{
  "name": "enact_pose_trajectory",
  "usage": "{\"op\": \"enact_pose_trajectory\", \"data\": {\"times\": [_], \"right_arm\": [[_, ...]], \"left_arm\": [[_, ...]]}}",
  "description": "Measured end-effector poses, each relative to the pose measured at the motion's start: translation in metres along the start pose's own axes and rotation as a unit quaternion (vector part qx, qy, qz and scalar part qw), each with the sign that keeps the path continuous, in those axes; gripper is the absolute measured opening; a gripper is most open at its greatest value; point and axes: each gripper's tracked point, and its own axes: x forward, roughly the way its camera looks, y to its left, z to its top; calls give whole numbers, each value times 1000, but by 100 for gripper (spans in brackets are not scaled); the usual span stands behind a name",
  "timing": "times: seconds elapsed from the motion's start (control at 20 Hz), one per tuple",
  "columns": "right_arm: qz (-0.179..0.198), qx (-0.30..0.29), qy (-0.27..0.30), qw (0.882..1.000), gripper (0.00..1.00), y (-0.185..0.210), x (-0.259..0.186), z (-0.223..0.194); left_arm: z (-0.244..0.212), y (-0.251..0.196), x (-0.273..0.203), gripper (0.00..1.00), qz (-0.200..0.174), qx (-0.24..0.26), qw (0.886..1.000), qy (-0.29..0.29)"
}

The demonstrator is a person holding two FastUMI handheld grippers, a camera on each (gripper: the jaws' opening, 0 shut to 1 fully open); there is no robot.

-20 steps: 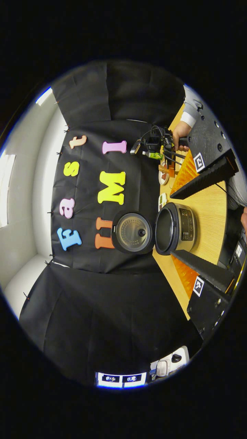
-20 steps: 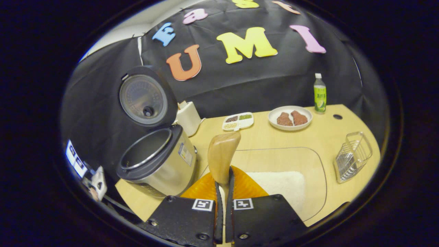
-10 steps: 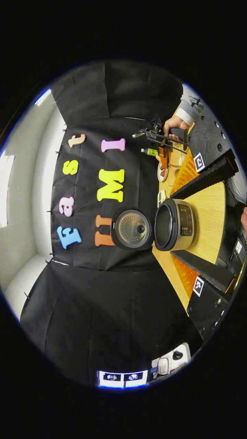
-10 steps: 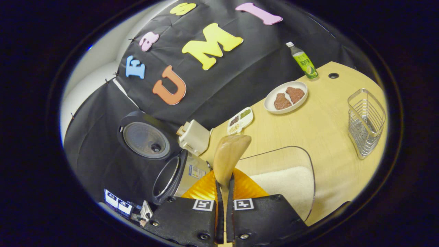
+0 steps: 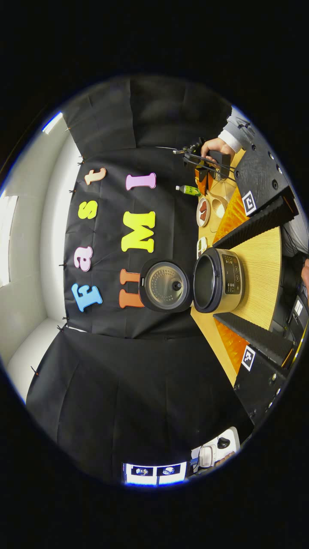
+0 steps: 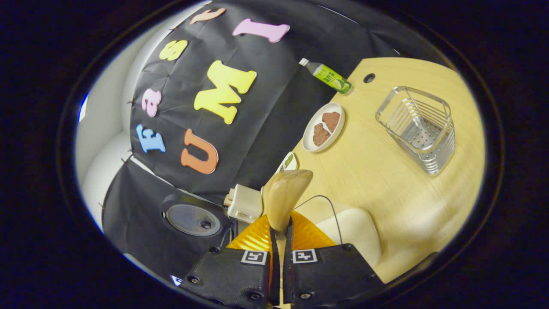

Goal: Close the left gripper, press the button to open the rice cooker; take a wooden spoon from the chopstick holder with the right hand, scoop a spoonful of rice and pour it into the rice cooker, then put the wooden spoon back into the chopstick holder.

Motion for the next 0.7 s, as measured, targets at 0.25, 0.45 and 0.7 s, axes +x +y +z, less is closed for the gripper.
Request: {"op": "enact_pose_trajectory", "data": {"times": [0.25,0.45,0.7], "right_arm": [[76,170,-7,982,8,18,-23,13],[133,229,-11,964,7,46,-34,17],[177,251,-11,952,7,90,-37,15]], "left_arm": [[0,-4,1,94,-3,6,1000,0],[-5,-4,1,94,-2,-2,1000,7],[-6,5,-6,94,6,12,1000,17]]}}
